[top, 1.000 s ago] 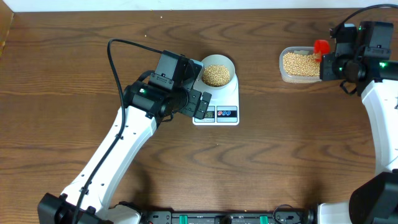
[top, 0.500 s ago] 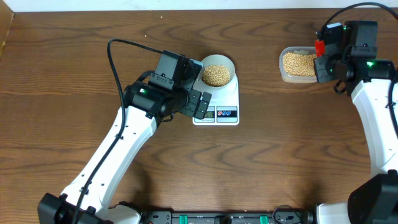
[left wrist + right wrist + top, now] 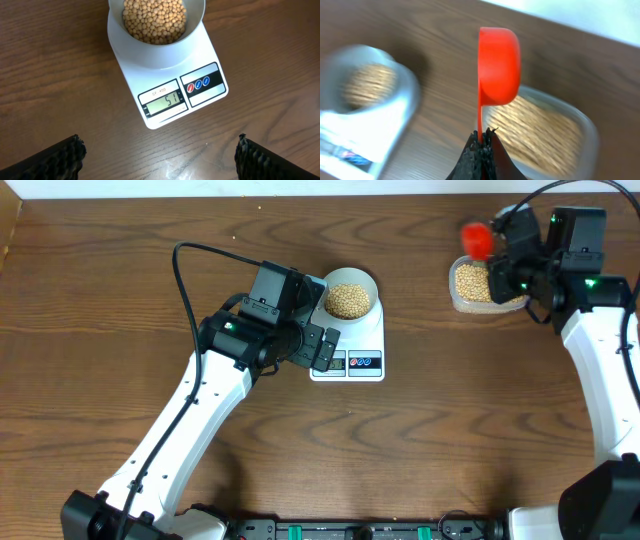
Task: Scoop item into bowl and weigh 50g on scale
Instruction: 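Carry the scoop with the right gripper over the grey bowl, then tilt the red scoop to pour chickpeas into the grey bowl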
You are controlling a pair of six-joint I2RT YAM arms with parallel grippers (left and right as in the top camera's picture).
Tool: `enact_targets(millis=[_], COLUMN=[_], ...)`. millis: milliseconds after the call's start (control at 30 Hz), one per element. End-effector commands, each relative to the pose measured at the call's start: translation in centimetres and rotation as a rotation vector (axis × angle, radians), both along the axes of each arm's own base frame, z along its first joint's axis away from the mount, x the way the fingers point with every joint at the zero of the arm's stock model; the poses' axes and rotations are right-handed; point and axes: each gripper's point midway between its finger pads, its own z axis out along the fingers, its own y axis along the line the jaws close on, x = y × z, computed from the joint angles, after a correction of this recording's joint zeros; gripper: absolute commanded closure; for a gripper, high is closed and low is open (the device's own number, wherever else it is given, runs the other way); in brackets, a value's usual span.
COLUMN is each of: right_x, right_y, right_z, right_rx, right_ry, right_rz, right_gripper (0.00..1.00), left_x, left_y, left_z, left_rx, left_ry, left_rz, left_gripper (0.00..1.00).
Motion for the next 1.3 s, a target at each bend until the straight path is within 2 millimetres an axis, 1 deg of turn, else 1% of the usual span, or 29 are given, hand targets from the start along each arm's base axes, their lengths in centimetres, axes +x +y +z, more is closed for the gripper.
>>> enact_targets(millis=[0,33,100,233,333,400,667,867,1267], right_x=[-1.1,-1.2,-1.5,-2.2,-2.4,-2.4,-2.1,-1.9,-1.6], right_y=[6.8,8.1,10.0,13.1,14.5,15.0,15.8,16.3,16.7], right_z=[1.9,1.6,1.0,-0.3,-1.5,-2.3,-4.1,-6.1,-7.0], right_rx=[0.215,0.216,0.217,0.208,0.165,0.128,0.045,0.031,0.030], right_ry=[-0.015,-0.007,0.008,0.040,0.059,0.068,0.074,0.107,0.112], right_rz=[0.231,0.258,0.299,0.363,0.371,0.364,0.357,0.374,0.382], right_gripper=[0.99,0.99,0.99,0.99,0.99,0.99,0.99,0.99,0.99], left_x=[0.0,0.0,0.0,0.0,0.0,0.0,0.0,0.0,0.0], left_y=[0.4,0.4,0.4,0.4,0.4,0.4,0.4,0.4,0.4], left_z=[-0.2,-0.2,-0.2,-0.2,-0.2,-0.2,-0.2,-0.2,-0.2], left_rx=[0.013,0.013,0.013,0.013,0.013,0.013,0.013,0.013,0.013], left_ry=[0.000,0.000,0.000,0.000,0.000,0.000,0.000,0.000,0.000], left_rz=[0.011,0.011,0.011,0.011,0.011,0.011,0.011,0.011,0.011], left_gripper=[0.02,0.02,0.02,0.02,0.02,0.02,0.02,0.02,0.02])
